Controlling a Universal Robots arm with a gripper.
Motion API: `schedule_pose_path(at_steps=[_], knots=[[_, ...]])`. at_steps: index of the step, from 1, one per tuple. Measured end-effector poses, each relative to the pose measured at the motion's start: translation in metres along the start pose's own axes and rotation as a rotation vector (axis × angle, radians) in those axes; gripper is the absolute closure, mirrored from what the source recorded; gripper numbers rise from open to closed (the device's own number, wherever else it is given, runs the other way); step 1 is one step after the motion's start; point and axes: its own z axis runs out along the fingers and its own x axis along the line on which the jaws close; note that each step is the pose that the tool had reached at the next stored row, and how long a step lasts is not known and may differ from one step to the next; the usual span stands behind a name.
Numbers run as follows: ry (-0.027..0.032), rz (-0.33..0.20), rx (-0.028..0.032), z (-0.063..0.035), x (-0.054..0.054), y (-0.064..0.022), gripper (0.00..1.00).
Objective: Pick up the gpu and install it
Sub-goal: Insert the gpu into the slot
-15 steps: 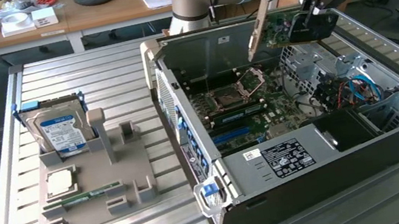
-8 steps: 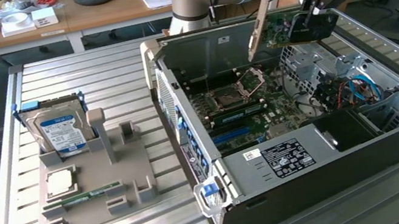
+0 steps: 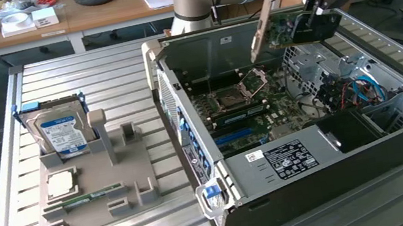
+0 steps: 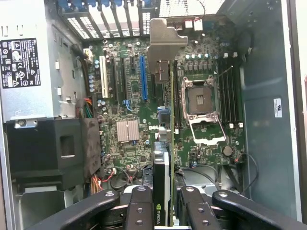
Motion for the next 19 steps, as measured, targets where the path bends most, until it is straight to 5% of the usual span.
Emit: schedule_pose_path(at_steps=[8,15,16,18,19], knots=[[0.0049,-0.075,-0.0016,0.0001,0.0000,0.0000,0.73],[0.0048,-0.080,-0.0009,0.0005,0.0000,0.0002,0.73],[0.0049,-0.083,0.0012,0.0011,0.0000,0.0006,0.73],[0.0049,-0.102,0.0248,0.0071,0.0003,0.0032,0.73],[0.0051,-0.104,0.0262,0.0081,0.0005,0.0041,0.73]])
